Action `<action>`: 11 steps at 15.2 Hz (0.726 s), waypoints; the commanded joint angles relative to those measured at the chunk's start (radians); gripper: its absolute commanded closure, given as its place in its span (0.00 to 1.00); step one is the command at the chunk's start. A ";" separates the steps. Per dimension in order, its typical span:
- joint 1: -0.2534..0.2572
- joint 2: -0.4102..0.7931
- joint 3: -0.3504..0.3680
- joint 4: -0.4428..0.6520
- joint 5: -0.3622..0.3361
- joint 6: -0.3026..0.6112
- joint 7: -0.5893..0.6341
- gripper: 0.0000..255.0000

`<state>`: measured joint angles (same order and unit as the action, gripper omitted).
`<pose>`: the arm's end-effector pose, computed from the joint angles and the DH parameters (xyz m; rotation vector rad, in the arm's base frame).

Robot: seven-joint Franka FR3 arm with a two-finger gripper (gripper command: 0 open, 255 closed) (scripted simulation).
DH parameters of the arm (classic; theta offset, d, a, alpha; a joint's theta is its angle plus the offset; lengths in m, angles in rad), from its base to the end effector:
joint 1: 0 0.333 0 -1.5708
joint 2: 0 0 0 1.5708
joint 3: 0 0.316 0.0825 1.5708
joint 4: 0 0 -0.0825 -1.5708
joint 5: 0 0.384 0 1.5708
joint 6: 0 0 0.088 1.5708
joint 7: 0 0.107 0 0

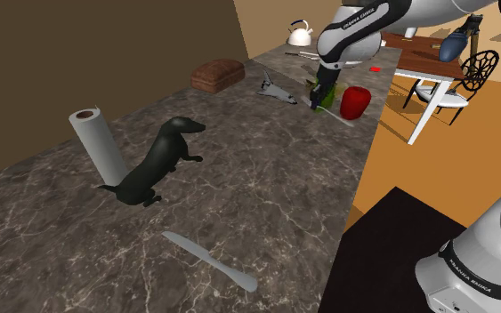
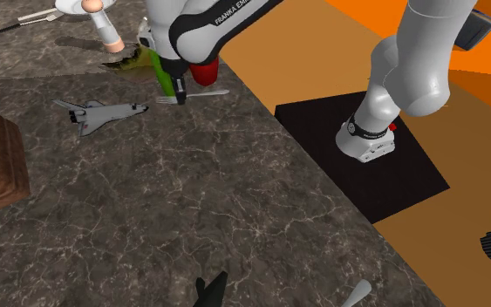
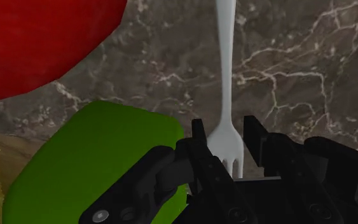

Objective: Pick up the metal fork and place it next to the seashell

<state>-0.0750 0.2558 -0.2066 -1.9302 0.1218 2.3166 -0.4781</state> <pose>0.5998 -0.1648 0.3722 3.1164 0.2029 0.2248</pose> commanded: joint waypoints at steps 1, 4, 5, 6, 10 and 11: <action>-0.002 0.019 0.000 -0.020 -0.001 -0.061 0.002 1.00; -0.002 0.019 0.000 -0.020 -0.001 -0.061 0.002 1.00; -0.002 0.019 0.000 -0.020 -0.001 -0.061 0.002 1.00; -0.002 0.019 0.000 -0.020 -0.001 -0.061 0.002 1.00; -0.002 0.019 0.000 -0.021 -0.001 -0.060 0.002 0.00; -0.002 0.019 0.000 -0.021 -0.001 -0.060 0.002 0.00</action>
<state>-0.0771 0.2752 -0.2063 -1.9511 0.1213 2.2564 -0.4760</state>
